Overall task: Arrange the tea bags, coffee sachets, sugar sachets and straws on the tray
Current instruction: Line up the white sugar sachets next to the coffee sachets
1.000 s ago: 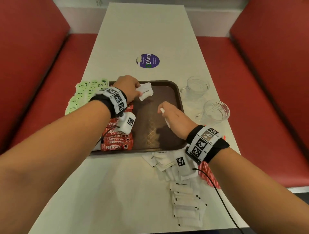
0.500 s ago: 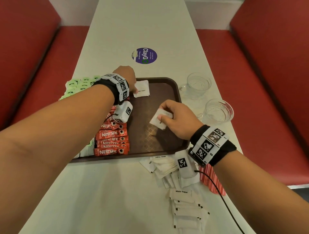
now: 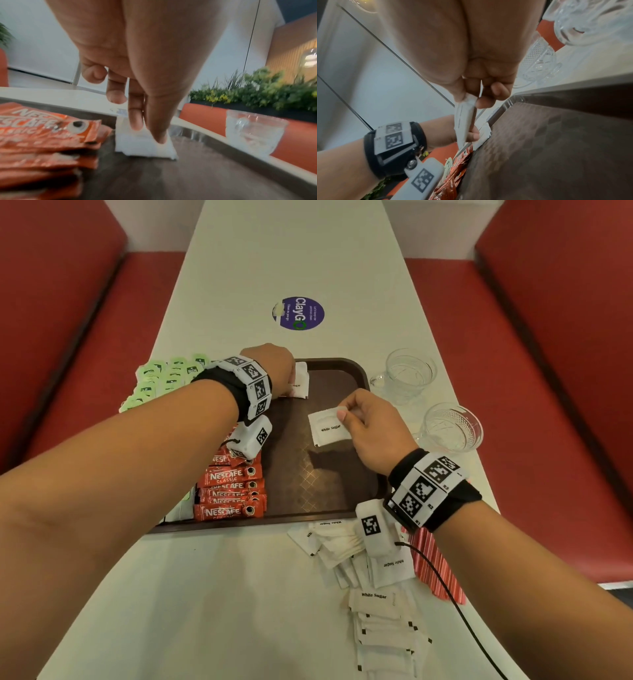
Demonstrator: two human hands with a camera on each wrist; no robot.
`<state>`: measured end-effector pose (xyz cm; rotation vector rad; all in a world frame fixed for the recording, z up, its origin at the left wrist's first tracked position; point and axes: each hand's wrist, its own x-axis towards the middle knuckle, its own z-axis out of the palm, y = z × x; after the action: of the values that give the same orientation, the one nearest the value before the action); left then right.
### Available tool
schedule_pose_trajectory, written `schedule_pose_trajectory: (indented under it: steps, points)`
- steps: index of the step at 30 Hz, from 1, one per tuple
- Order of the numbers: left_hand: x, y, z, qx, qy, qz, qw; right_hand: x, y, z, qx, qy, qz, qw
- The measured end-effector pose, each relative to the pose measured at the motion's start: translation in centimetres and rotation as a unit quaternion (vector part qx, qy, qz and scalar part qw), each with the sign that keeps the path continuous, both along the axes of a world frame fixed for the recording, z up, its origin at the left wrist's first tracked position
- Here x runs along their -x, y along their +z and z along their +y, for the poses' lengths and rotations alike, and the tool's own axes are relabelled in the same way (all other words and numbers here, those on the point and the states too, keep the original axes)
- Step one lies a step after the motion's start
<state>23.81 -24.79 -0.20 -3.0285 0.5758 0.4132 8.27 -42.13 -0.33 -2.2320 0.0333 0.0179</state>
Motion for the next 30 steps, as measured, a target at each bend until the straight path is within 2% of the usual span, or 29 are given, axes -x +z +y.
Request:
schedule_pose_trajectory:
  steps: [3, 5, 7, 9, 11, 16, 19, 26, 30]
  points:
    - [1.7, 1.7, 0.4, 0.115, -0.019, -0.008, 0.993, -0.1, -0.1, 0.0, -0.005, 0.007, 0.013, 1.0]
    - [3.7, 3.3, 0.7, 0.209, -0.04, 0.032, 0.977, -0.1, 0.0, 0.1, -0.007, 0.01, 0.011, 1.0]
    - [5.6, 4.3, 0.9, 0.26, -0.073, 0.099, 0.958, 0.0, 0.1, 0.1, -0.007, 0.01, 0.006, 1.0]
    - [6.6, 4.4, 1.1, 0.252, -0.113, 0.136, 0.951, 0.1, 0.1, 0.2, -0.006, 0.01, 0.002, 1.0]
    - [6.4, 3.8, 1.5, 0.234, -0.126, 0.134, 0.955, 0.3, 0.0, 0.1, -0.007, 0.012, 0.008, 1.0]
    - [3.6, 2.1, 2.4, 0.156, -0.048, 0.023, 0.986, 1.4, -0.7, -0.8, -0.006, 0.039, 0.058, 0.998]
    - [1.6, 1.1, 2.7, 0.113, -0.012, 0.0, 0.993, 2.4, -0.5, -1.6, 0.05, 0.084, 0.066, 0.993]
    - [-0.2, -0.3, 1.5, 0.053, 0.037, -0.023, 0.998, 5.2, 0.2, -2.6, 0.142, 0.235, 0.109, 0.955]
    - [0.0, -0.5, 1.1, 0.057, 0.008, -0.036, 0.998, 6.3, 0.4, -2.5, 0.186, 0.283, 0.14, 0.93]
